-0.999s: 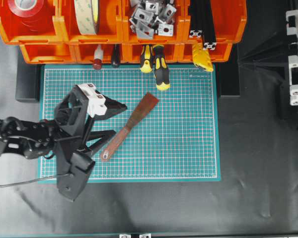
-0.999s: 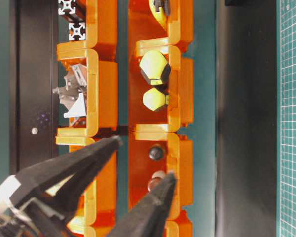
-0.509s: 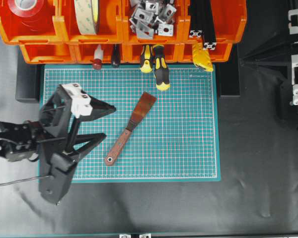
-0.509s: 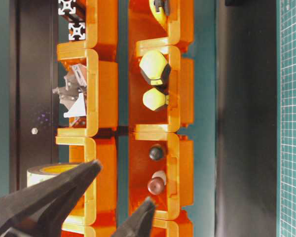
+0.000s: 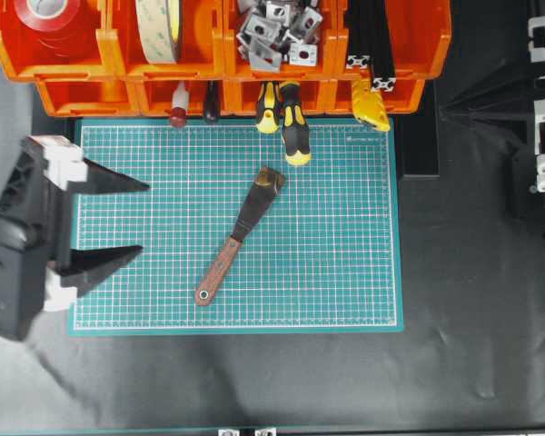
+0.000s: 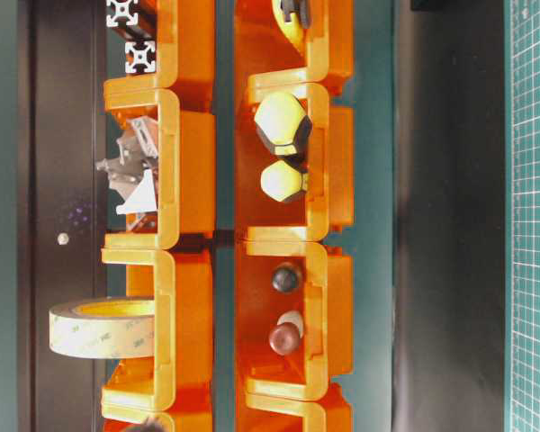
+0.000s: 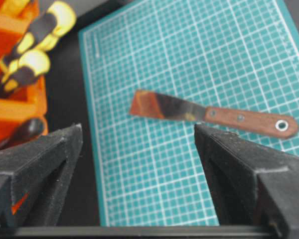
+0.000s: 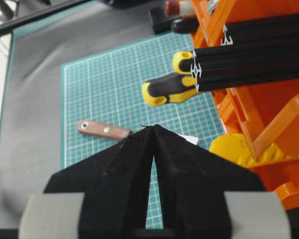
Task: Pick scraper from container rack with left arm.
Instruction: 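Hold the scraper above the mat with the left gripper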
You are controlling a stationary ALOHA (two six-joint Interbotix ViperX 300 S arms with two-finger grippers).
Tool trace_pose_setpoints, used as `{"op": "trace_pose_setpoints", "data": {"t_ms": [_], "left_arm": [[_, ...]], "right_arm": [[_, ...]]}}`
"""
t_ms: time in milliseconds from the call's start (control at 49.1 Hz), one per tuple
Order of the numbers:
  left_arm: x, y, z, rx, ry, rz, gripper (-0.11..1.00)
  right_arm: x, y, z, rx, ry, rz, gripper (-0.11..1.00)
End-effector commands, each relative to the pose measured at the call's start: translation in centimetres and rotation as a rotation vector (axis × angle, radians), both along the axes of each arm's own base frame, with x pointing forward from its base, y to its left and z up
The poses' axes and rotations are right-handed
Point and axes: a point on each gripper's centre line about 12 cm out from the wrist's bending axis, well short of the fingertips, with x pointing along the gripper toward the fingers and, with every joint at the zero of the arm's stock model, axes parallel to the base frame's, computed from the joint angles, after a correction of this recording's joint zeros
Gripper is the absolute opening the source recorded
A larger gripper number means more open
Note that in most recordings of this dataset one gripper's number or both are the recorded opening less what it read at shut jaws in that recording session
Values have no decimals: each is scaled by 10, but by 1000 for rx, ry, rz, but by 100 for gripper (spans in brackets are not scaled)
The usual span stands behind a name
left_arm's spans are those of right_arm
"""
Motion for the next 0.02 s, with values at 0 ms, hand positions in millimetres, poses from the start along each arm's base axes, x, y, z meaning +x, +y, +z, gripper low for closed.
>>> {"op": "trace_pose_setpoints", "data": {"t_ms": [0], "left_arm": [[-11, 5, 10, -47, -42, 14, 88]], "right_arm": [[1, -1, 7, -2, -17, -2, -1]]}}
